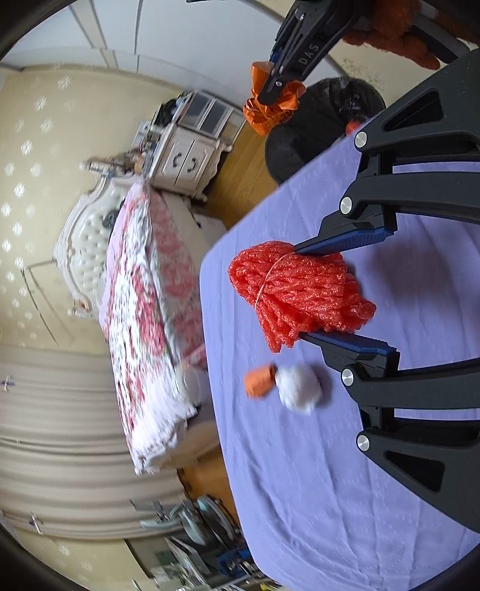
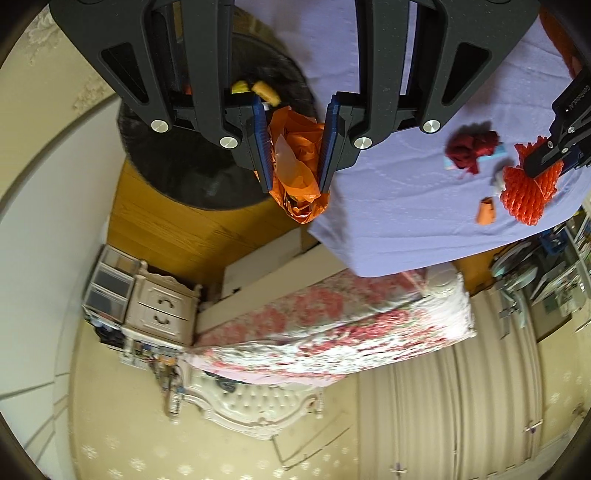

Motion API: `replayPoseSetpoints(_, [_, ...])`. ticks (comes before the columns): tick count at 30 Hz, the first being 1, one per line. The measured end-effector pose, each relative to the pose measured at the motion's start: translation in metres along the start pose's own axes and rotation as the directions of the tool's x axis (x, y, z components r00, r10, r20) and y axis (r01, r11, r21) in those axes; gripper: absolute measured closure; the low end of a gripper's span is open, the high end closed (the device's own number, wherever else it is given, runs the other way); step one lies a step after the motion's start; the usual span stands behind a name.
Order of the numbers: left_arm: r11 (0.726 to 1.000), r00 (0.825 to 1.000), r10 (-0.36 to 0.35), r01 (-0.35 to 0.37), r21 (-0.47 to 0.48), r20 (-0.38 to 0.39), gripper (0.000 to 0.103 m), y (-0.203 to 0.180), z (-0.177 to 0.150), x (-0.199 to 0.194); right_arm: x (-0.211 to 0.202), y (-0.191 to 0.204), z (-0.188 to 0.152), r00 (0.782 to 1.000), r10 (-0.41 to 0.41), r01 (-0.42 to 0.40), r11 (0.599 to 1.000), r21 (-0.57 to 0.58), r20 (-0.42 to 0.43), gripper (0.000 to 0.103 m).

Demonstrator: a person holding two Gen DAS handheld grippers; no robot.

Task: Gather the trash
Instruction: 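Carry the red net and orange bag over the bin and open both tools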

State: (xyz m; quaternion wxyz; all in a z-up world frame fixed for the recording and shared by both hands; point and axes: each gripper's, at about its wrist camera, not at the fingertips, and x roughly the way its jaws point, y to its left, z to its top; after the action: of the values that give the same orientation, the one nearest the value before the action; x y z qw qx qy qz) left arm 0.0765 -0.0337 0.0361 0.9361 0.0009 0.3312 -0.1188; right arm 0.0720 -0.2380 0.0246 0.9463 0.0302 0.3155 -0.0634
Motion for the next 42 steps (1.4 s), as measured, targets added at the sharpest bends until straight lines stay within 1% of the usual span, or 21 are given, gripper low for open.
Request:
replayPoseSetpoints(6, [0.995, 0.997, -0.077, 0.078, 0.062, -0.018, 0.063, -0.056, 0.005, 0.022, 0.006, -0.040, -0.006, 0.998, -0.061, 0.061, 0.997, 0.042, -0.002, 0.079])
replayPoseSetpoints(10, [0.988, 0.993, -0.110, 0.114, 0.103, -0.035, 0.063, -0.086, 0.006, 0.039, 0.013, -0.060, -0.010, 0.996, -0.088, 0.088, 0.994, 0.071, -0.005, 0.079])
replayPoseSetpoints(16, [0.978, 0.990, -0.127, 0.136, 0.157, -0.062, 0.063, -0.118, 0.007, 0.065, 0.027, -0.079, -0.017, 0.992, -0.122, 0.124, 0.987, 0.103, -0.021, 0.079])
replayPoseSetpoints(24, [0.970, 0.988, -0.127, 0.143, 0.196, -0.089, 0.063, -0.143, 0.005, 0.087, 0.048, -0.091, -0.021, 0.988, -0.147, 0.152, 0.979, 0.136, -0.040, 0.078])
replayPoseSetpoints(26, [0.967, 0.987, -0.130, 0.147, 0.205, -0.096, 0.062, -0.147, 0.004, 0.091, 0.052, -0.093, -0.022, 0.987, -0.152, 0.157, 0.978, 0.137, -0.040, 0.076])
replayPoseSetpoints(27, [0.967, 0.987, -0.127, 0.145, 0.211, -0.099, 0.060, -0.149, 0.004, 0.093, 0.052, -0.094, -0.023, 0.987, -0.154, 0.159, 0.978, 0.138, -0.041, 0.074])
replayPoseSetpoints(29, [0.965, 0.986, -0.124, 0.145, 0.219, -0.109, 0.055, -0.150, 0.004, 0.097, 0.053, -0.098, -0.024, 0.985, -0.169, 0.173, 0.974, 0.143, -0.037, 0.057])
replayPoseSetpoints(30, [0.965, 0.986, -0.122, 0.145, 0.219, -0.112, 0.048, -0.151, 0.004, 0.099, 0.052, -0.099, -0.025, 0.983, -0.180, 0.182, 0.972, 0.148, -0.031, 0.055])
replayPoseSetpoints(31, [0.965, 0.986, -0.122, 0.144, 0.218, -0.112, 0.043, -0.151, 0.003, 0.099, 0.052, -0.099, -0.026, 0.983, -0.183, 0.185, 0.971, 0.151, -0.031, 0.055])
replayPoseSetpoints(33, [0.966, 0.987, -0.120, 0.142, 0.216, -0.111, 0.040, -0.152, 0.002, 0.099, 0.053, -0.102, -0.026, 0.981, -0.189, 0.192, 0.969, 0.159, -0.035, 0.055])
replayPoseSetpoints(36, [0.968, 0.988, -0.115, 0.135, 0.212, -0.108, 0.032, -0.150, 0.002, 0.098, 0.053, -0.106, -0.027, 0.980, -0.195, 0.199, 0.965, 0.168, -0.041, 0.055])
replayPoseSetpoints(42, [0.976, 0.990, -0.103, 0.121, 0.184, -0.101, 0.031, -0.140, 0.007, 0.095, 0.051, -0.106, -0.026, 0.980, -0.196, 0.201, 0.964, 0.173, -0.044, 0.053])
